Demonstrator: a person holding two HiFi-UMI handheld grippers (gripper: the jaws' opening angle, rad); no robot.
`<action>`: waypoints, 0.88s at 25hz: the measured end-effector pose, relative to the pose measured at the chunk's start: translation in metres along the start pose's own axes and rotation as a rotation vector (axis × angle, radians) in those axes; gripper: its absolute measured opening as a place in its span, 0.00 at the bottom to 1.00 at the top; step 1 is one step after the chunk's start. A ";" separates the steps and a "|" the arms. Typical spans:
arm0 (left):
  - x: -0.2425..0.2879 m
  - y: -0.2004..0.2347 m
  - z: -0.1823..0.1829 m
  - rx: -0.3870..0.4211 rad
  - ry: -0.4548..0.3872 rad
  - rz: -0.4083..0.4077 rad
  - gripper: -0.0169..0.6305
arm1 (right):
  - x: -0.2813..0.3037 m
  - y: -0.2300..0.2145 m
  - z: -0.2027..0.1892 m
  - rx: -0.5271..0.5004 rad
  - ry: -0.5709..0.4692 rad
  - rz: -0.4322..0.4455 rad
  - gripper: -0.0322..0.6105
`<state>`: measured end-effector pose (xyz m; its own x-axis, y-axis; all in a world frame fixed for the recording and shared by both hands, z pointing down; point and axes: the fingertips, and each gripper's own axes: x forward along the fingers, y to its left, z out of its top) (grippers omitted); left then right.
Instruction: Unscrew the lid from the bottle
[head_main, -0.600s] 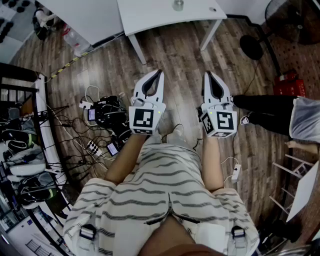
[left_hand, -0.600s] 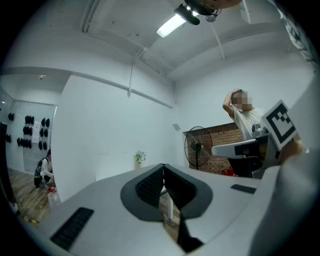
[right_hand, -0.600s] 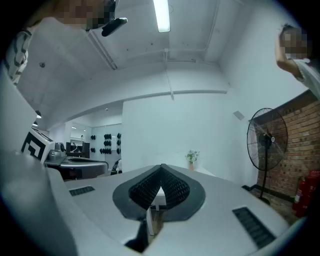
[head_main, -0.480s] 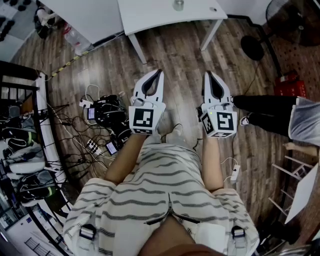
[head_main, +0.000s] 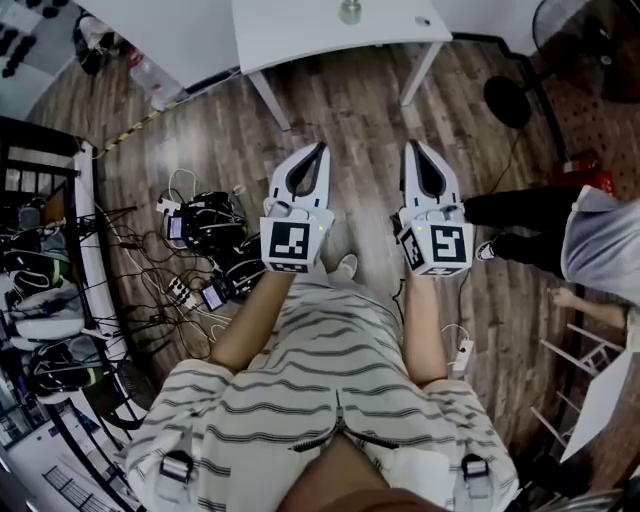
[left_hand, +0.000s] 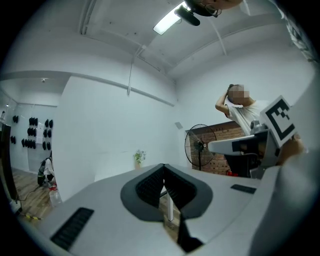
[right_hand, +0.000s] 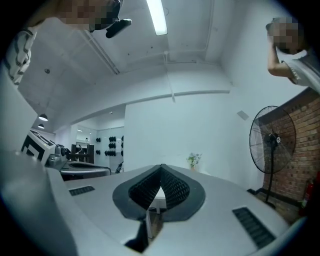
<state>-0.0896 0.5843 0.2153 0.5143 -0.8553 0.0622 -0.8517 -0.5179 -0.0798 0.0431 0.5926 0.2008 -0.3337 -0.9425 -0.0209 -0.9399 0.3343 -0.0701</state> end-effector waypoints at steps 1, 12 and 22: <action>0.004 -0.002 -0.001 0.001 0.001 0.000 0.02 | 0.001 -0.003 0.000 -0.003 0.001 0.005 0.06; 0.064 0.010 -0.016 -0.011 0.007 0.004 0.02 | 0.054 -0.038 -0.013 -0.012 0.010 0.020 0.06; 0.180 0.075 -0.021 -0.029 0.016 -0.010 0.02 | 0.177 -0.077 -0.016 -0.024 0.029 0.017 0.06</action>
<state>-0.0628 0.3916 0.2414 0.5214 -0.8497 0.0787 -0.8491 -0.5258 -0.0505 0.0553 0.4001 0.2183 -0.3514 -0.9362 0.0070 -0.9353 0.3507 -0.0465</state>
